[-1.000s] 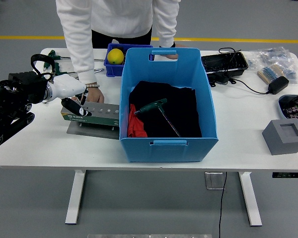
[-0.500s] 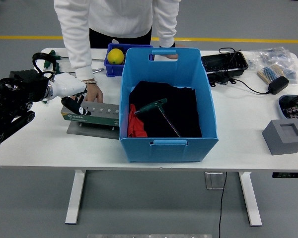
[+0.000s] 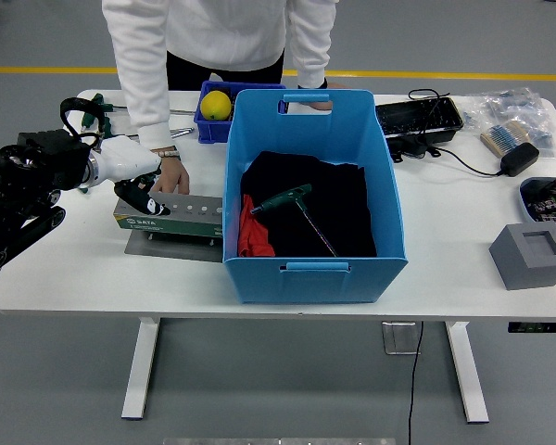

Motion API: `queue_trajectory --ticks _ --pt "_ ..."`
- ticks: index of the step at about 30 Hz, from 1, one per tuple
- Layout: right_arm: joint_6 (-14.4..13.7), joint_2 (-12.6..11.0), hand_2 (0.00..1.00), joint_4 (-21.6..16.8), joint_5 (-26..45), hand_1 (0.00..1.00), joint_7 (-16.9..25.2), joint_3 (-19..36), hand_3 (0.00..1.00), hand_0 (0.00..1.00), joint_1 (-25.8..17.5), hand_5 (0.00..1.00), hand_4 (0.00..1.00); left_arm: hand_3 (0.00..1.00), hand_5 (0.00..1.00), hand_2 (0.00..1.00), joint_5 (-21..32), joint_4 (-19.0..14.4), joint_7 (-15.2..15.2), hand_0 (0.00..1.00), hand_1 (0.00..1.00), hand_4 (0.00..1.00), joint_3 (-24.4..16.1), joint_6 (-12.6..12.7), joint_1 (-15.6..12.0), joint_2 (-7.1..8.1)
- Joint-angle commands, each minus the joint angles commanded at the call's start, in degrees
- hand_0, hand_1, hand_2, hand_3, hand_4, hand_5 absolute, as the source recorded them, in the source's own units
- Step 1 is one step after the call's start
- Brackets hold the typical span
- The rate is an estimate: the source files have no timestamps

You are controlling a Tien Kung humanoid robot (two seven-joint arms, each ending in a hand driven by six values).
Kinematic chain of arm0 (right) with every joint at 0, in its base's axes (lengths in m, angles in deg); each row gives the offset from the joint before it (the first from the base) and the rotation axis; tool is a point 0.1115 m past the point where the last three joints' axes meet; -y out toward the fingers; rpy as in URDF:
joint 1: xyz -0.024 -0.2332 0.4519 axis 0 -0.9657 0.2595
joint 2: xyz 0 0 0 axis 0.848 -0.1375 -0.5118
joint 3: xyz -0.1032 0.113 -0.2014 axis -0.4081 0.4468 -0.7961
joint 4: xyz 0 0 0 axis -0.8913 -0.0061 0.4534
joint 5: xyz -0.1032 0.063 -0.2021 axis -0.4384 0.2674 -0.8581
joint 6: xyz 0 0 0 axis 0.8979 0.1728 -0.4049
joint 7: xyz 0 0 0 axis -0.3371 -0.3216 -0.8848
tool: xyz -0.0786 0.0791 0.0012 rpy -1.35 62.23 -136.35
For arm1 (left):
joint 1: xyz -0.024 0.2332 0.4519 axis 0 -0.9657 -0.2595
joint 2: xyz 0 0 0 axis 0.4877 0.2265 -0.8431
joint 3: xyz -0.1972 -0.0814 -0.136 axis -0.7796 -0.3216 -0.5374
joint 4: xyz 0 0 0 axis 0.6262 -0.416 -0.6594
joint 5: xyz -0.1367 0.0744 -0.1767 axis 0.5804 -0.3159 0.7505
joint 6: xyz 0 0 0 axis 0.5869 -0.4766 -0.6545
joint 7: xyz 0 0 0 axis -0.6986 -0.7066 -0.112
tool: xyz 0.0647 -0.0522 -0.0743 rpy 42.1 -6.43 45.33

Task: Lift tool from toolbox,place it in box,lift tool from toolbox,place it in box

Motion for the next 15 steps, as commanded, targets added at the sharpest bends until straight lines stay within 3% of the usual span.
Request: queue_trajectory --ticks 5,6,11,12,15 --pt "-0.02 0.04 0.693 0.03 0.49 0.623 0.1 -0.34 0.558 0.65 -0.02 0.672 0.767 0.239 0.793 0.225 0.61 0.63 0.34 0.655 0.258 0.847 0.64 0.37 -0.21 -0.06" --pt "-0.03 0.07 0.693 0.04 0.4 0.623 0.07 -0.26 0.558 0.651 -0.04 0.671 0.766 0.208 0.797 0.203 0.73 0.73 0.58 0.534 0.217 0.848 0.82 0.65 -0.23 -0.06" --pt "0.01 0.09 0.693 0.07 0.05 0.623 -0.03 0.03 0.558 0.651 -0.11 0.671 0.766 0.208 0.797 0.203 1.02 1.21 2.08 0.534 0.217 0.848 0.96 2.95 -0.17 0.03" --pt "0.03 0.09 0.693 0.08 0.06 0.623 -0.02 0.02 0.558 0.651 -0.11 0.671 0.766 0.146 0.77 0.147 1.09 1.31 2.37 0.344 0.149 0.842 0.94 3.36 -0.16 0.05" --pt "0.05 0.09 0.693 0.11 0.33 0.623 0.07 -0.15 0.558 0.651 -0.12 0.671 0.766 0.146 0.77 0.147 2.0 2.0 4.63 0.344 0.149 0.842 0.72 6.14 -0.34 0.05"
